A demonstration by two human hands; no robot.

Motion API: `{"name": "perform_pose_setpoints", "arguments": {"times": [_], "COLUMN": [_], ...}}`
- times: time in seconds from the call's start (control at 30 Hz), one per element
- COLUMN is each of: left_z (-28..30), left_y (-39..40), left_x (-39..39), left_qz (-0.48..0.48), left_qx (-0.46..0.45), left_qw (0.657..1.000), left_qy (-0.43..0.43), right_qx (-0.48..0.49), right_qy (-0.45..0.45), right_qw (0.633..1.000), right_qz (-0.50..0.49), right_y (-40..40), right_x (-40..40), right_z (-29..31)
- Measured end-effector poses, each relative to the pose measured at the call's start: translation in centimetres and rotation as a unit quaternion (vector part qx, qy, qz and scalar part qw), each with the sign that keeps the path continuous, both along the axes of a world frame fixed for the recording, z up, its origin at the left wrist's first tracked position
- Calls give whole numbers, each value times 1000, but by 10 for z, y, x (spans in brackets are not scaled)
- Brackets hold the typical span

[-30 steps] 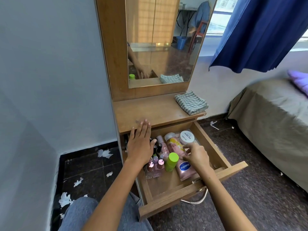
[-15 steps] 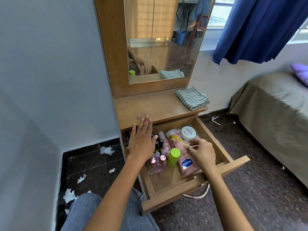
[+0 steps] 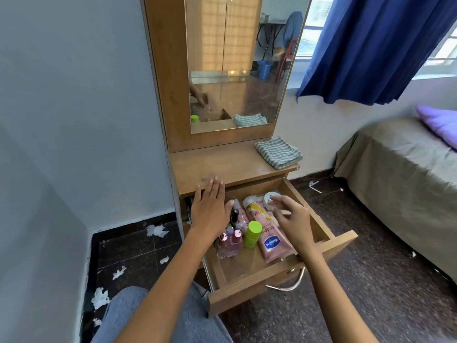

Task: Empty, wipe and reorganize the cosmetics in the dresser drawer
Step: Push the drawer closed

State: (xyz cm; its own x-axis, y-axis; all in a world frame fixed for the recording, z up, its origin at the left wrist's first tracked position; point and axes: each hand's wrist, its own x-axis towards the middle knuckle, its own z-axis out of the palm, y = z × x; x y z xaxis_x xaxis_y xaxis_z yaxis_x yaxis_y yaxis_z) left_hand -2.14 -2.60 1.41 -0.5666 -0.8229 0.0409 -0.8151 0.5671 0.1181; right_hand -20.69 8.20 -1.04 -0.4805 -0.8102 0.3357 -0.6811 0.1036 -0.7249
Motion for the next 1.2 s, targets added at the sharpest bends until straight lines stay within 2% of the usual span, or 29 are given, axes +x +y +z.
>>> {"name": "perform_pose_setpoints", "arguments": {"times": [0.1, 0.17, 0.2, 0.3, 0.37, 0.47, 0.53, 0.67, 0.77, 0.9, 1.2], "left_z": [14, 8, -1, -39, -63, -98, -114, -126, -134, -137, -120], "left_y": [48, 100, 129, 205, 236, 246, 244, 221, 207, 193, 144], "left_x": [5, 3, 0, -8, -10, -6, -1, 9, 15, 20, 15], "left_qz": [-13, -35, -51, -134, -161, -152, -128, -62, -59, -56, -49], "left_qx": [-3, -51, -84, -65, -66, -54, -29, -82, -106, -119, -147], "left_qw": [998, 989, 983, 969, 973, 983, 990, 995, 992, 991, 986], "left_qy": [68, 133, 158, 197, 153, 85, 50, -11, -46, -33, -64], "right_qx": [0, 18, 18, -16, -48, -66, -40, 18, 39, 41, 69], "right_qy": [-46, -48, -44, 4, 49, 72, 94, 148, 168, 188, 206], "right_qw": [996, 995, 996, 1000, 996, 988, 991, 988, 985, 981, 976], "right_qz": [74, 90, 79, 1, -54, -119, -85, -22, -14, 0, 23], "right_y": [32, 59, 74, 119, 146, 170, 176, 160, 144, 131, 79], "right_x": [11, 15, 17, 26, 42, 63, 72, 75, 73, 66, 55], "right_z": [25, 30, 27, 1, -27, -75, -106, -143, -150, -152, -141]}}
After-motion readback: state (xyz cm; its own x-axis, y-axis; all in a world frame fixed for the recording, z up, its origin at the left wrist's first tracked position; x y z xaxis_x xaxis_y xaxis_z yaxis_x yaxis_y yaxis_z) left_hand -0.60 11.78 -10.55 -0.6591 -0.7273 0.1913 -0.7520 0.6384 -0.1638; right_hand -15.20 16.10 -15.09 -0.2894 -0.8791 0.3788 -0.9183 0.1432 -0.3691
